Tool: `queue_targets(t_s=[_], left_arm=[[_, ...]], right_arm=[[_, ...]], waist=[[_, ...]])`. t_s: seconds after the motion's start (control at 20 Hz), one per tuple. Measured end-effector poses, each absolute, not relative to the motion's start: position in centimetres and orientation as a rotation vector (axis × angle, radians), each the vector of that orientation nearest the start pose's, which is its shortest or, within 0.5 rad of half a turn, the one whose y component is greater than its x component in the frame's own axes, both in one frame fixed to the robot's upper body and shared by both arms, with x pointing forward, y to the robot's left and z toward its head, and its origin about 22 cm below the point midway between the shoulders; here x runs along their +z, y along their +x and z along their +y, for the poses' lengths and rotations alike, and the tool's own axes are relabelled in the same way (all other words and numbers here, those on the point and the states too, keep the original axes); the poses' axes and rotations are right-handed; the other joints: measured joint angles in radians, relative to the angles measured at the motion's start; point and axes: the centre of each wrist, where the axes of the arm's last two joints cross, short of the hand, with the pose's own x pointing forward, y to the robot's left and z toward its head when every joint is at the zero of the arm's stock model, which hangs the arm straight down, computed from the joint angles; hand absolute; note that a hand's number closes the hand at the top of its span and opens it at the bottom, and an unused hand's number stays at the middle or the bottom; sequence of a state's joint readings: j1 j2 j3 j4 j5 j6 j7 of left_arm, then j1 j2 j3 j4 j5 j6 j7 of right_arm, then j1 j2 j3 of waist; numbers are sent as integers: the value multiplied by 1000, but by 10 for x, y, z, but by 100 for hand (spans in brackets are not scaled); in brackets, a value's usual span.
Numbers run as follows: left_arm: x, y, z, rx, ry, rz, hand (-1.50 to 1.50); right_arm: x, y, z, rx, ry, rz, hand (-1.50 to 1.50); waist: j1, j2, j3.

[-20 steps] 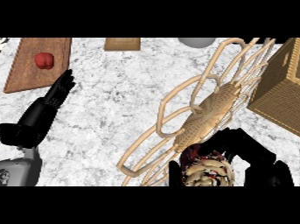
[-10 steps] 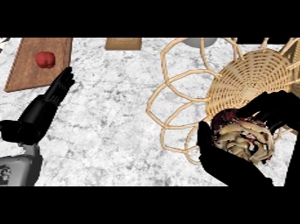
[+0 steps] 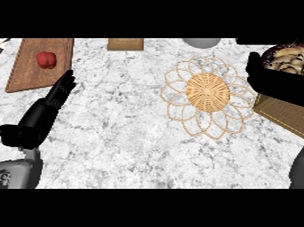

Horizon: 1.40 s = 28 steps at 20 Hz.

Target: Pick the cupcake from the placemat and place it in the basket

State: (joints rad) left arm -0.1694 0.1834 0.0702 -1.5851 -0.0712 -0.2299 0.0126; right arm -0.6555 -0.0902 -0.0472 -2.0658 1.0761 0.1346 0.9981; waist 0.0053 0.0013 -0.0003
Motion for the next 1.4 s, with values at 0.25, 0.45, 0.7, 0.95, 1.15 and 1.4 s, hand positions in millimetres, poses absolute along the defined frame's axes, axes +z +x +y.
queue_targets(t_s=[0.25, 0.45, 0.7, 0.95, 1.15, 1.4], left_arm=[[60, 277, 262, -384, 40, -1695, 0], [63, 281, 267, -385, 42, -1695, 0], [63, 282, 268, -378, 44, -1695, 0], [53, 279, 265, -382, 47, -1690, 0], [58, 275, 263, -383, 44, -1692, 0], [58, 278, 264, -385, 48, -1693, 0]], right_arm=[[277, 281, -219, -85, -1218, -1503, 150], [282, 299, -255, -140, -1247, -1475, 150], [272, 309, -296, -152, -1249, -1431, 150], [245, 317, -333, -141, -1235, -1405, 150], [221, 317, -360, -158, -1270, -1405, 150], [193, 325, -381, -143, -1333, -1425, 150]], waist=[[0, 0, 0], [-1, 0, 0], [-3, -1, 0], [-3, 0, 0], [-2, -1, 1], [-1, 0, 1]])
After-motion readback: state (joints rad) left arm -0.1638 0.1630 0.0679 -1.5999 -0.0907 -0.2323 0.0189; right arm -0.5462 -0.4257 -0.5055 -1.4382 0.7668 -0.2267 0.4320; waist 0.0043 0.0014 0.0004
